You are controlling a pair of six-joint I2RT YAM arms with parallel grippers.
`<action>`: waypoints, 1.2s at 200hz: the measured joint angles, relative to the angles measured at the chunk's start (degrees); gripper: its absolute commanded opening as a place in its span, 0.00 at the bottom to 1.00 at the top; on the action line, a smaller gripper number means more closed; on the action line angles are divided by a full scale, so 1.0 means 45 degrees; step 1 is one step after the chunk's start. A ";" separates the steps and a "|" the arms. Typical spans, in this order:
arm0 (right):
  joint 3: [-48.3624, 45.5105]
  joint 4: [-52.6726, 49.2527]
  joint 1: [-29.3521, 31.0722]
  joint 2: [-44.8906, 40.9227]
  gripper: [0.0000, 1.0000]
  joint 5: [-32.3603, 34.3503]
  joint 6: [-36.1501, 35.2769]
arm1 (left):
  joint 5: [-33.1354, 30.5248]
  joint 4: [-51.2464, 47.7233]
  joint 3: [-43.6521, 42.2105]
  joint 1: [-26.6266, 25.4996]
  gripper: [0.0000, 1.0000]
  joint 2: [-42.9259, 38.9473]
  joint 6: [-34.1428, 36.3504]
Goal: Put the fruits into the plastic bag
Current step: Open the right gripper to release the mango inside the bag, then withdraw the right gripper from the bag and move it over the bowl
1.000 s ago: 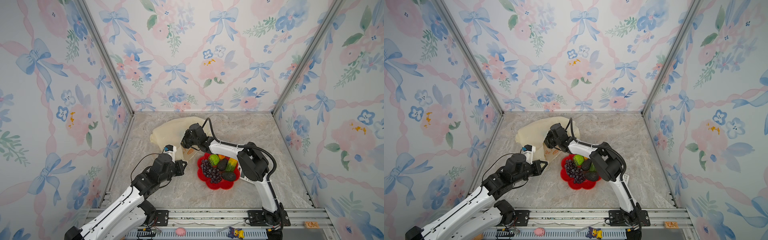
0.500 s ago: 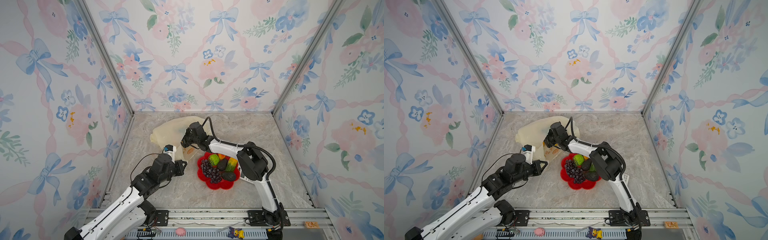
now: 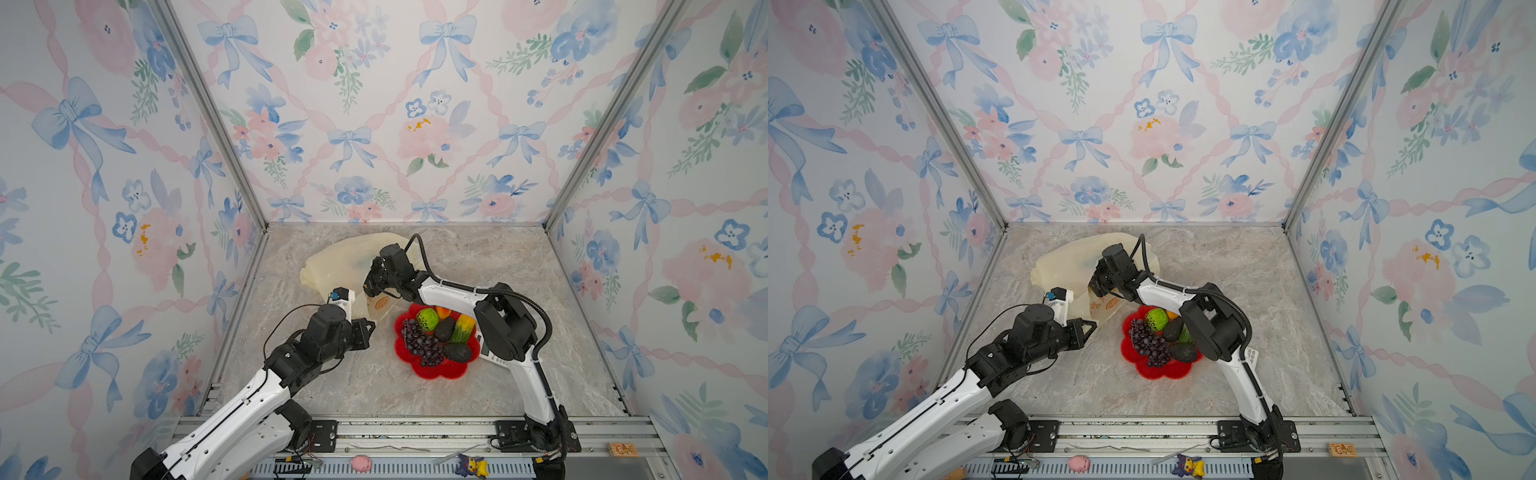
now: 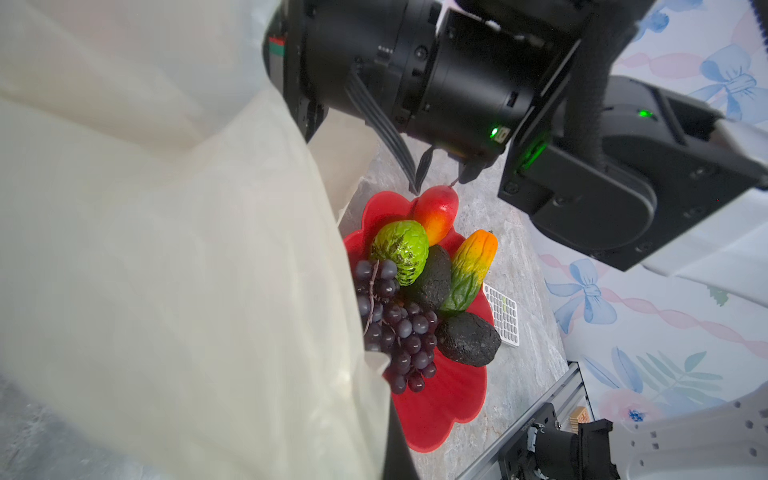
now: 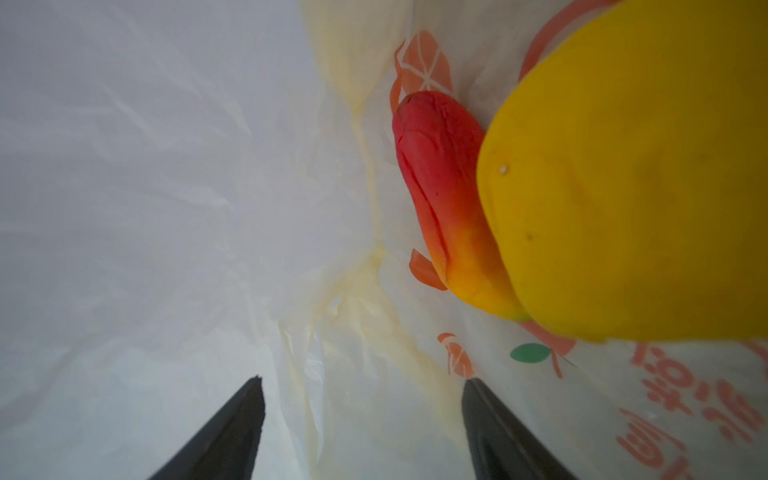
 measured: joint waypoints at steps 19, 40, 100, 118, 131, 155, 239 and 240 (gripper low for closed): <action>-0.0087 -0.0461 -0.0068 -0.0155 0.76 -0.0291 -0.0345 | 0.0000 -0.0005 0.0019 0.0005 0.00 -0.0005 0.0053; -0.0345 -0.1049 -0.0146 -0.0597 0.77 -0.0622 -0.0831 | 0.0000 -0.0005 0.0019 0.0029 0.00 -0.0073 0.0097; -0.0529 -0.4342 -0.0427 -0.2560 0.77 -0.1540 -0.3531 | 0.0078 -0.0005 0.0024 0.0282 0.00 -0.0311 0.0141; -0.0393 -0.5877 -0.0495 -0.3128 0.78 -0.1632 -0.4716 | 0.0160 -0.0005 0.0078 0.0359 0.00 -0.0311 0.0136; -0.0272 -0.7111 -0.0510 -0.3536 0.78 -0.1608 -0.5625 | 0.0243 -0.0005 0.0121 0.0423 0.00 -0.0311 0.0136; 0.0010 -0.9452 -0.0520 -0.4337 0.78 -0.1360 -0.7305 | 0.0316 -0.0005 0.0136 0.0457 0.00 -0.0311 0.0131; -0.0981 -1.5742 -0.1117 -0.8956 0.92 0.1545 -1.1948 | 0.0505 -0.0005 0.0136 0.0593 0.00 -0.0311 -0.0029; -0.1025 -1.5786 -0.1132 -0.9005 0.92 0.1559 -1.1978 | 0.0510 0.0000 0.0136 0.0593 0.00 -0.0311 -0.0029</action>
